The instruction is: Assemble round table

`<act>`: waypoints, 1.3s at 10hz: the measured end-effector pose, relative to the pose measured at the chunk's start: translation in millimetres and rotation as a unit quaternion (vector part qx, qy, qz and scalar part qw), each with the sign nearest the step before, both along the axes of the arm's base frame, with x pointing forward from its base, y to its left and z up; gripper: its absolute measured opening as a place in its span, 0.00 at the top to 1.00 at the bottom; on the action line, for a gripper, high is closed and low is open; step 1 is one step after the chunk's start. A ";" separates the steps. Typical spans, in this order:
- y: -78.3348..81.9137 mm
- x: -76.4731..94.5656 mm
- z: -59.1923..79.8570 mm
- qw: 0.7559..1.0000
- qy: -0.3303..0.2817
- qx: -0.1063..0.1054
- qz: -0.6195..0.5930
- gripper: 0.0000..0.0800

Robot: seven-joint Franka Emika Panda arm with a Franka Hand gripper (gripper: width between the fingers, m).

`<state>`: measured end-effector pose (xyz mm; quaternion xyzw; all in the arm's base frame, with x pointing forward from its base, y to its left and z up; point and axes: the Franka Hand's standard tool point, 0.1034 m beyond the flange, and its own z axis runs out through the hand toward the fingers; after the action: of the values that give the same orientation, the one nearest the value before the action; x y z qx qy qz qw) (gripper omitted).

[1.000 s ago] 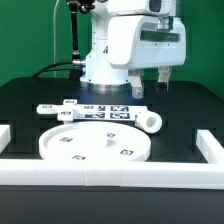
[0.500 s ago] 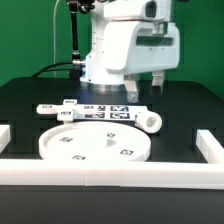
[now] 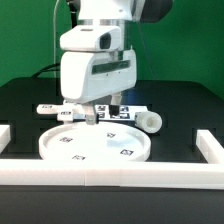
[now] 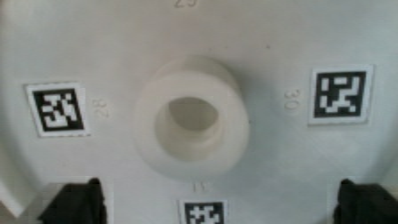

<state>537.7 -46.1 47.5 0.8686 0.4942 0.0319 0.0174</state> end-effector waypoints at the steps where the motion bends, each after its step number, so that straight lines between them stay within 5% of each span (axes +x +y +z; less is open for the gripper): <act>1: -6.5 -3.1 -8.9 1.000 0.004 0.001 0.004 0.19; 5: -15.0 2.7 -31.7 1.000 0.011 0.004 0.003 0.19; 9: -6.6 8.5 -33.4 1.000 0.009 0.005 0.004 0.19; 11: -6.7 8.5 -33.5 1.000 0.009 0.005 0.004 0.50; 13: -6.8 8.6 -33.2 1.000 0.009 0.005 0.004 0.49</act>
Offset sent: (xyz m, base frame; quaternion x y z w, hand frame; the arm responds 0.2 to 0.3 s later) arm 0.0174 -0.0007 -0.0168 0.0006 0.0255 -0.0126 0.9996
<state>546.3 -52.9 14.2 0.8668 0.4980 0.0263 0.0084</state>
